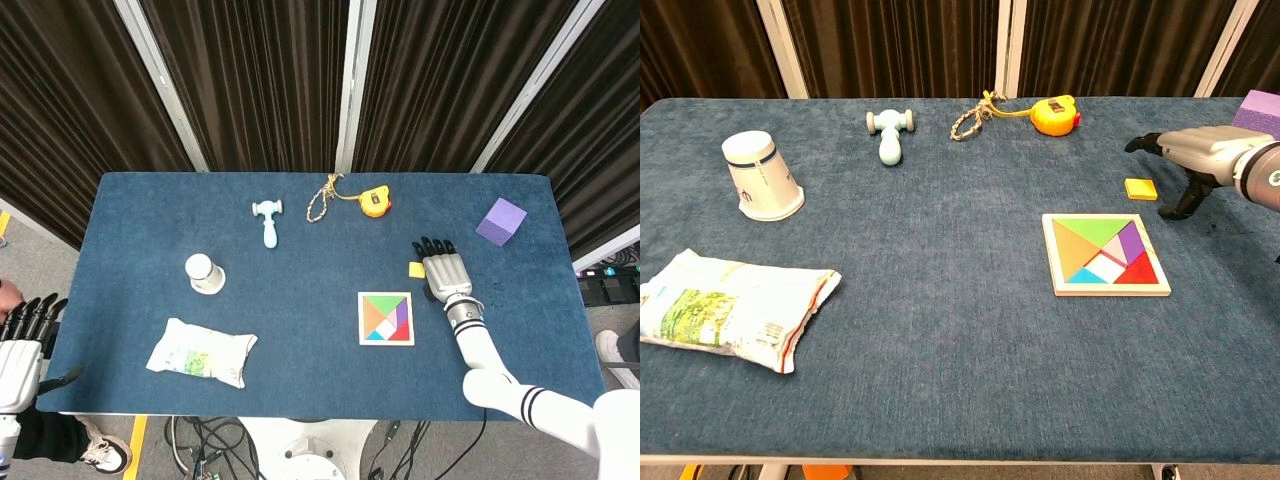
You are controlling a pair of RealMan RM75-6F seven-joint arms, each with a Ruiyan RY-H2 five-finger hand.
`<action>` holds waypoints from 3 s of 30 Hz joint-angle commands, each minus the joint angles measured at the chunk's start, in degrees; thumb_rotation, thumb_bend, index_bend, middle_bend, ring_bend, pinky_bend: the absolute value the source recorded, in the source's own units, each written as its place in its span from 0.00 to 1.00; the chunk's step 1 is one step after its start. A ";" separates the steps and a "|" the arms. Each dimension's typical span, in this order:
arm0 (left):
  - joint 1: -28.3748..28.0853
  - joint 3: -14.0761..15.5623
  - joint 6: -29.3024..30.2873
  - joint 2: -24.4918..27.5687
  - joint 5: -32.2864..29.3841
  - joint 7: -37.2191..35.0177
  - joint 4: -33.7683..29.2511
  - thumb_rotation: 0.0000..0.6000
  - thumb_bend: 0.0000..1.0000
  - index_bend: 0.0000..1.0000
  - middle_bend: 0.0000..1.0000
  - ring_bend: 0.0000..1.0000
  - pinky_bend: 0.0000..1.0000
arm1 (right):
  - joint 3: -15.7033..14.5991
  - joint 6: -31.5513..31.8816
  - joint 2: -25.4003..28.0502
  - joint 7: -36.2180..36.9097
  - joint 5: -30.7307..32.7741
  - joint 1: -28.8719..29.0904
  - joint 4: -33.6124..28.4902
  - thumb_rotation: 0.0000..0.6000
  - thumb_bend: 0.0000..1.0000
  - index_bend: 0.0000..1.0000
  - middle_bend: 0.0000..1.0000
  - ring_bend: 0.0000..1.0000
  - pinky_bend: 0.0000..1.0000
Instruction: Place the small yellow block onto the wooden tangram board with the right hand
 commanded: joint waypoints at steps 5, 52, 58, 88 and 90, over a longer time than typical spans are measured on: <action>0.05 0.07 -0.27 -0.16 -0.25 -0.53 0.51 1.00 0.00 0.10 0.04 0.00 0.05 | 0.03 0.23 -1.46 2.11 -1.39 0.65 1.80 1.00 0.22 0.13 0.00 0.00 0.00; -0.42 0.09 -1.18 -0.24 -0.26 0.51 -0.01 1.00 0.00 0.10 0.04 0.00 0.05 | -9.53 1.20 17.01 23.82 -35.33 -2.08 -15.91 1.00 0.26 0.54 0.00 0.00 0.00; -0.41 0.21 -1.58 -0.33 -0.60 0.38 0.22 1.00 0.00 0.10 0.04 0.00 0.05 | -11.58 2.05 17.16 28.30 -41.37 -1.65 -14.85 1.00 0.26 0.53 0.00 0.00 0.00; -0.10 0.27 -1.39 -0.81 -0.85 -1.49 1.82 1.00 0.00 0.10 0.04 0.00 0.05 | -13.66 -0.66 12.86 28.76 -46.10 1.84 -10.70 1.00 0.26 0.49 0.00 0.00 0.00; -0.08 0.28 -1.33 -0.77 -0.80 -1.53 1.85 1.00 0.00 0.10 0.04 0.00 0.05 | -13.61 -0.66 12.83 28.61 -45.99 1.89 -10.58 1.00 0.26 0.48 0.00 0.00 0.00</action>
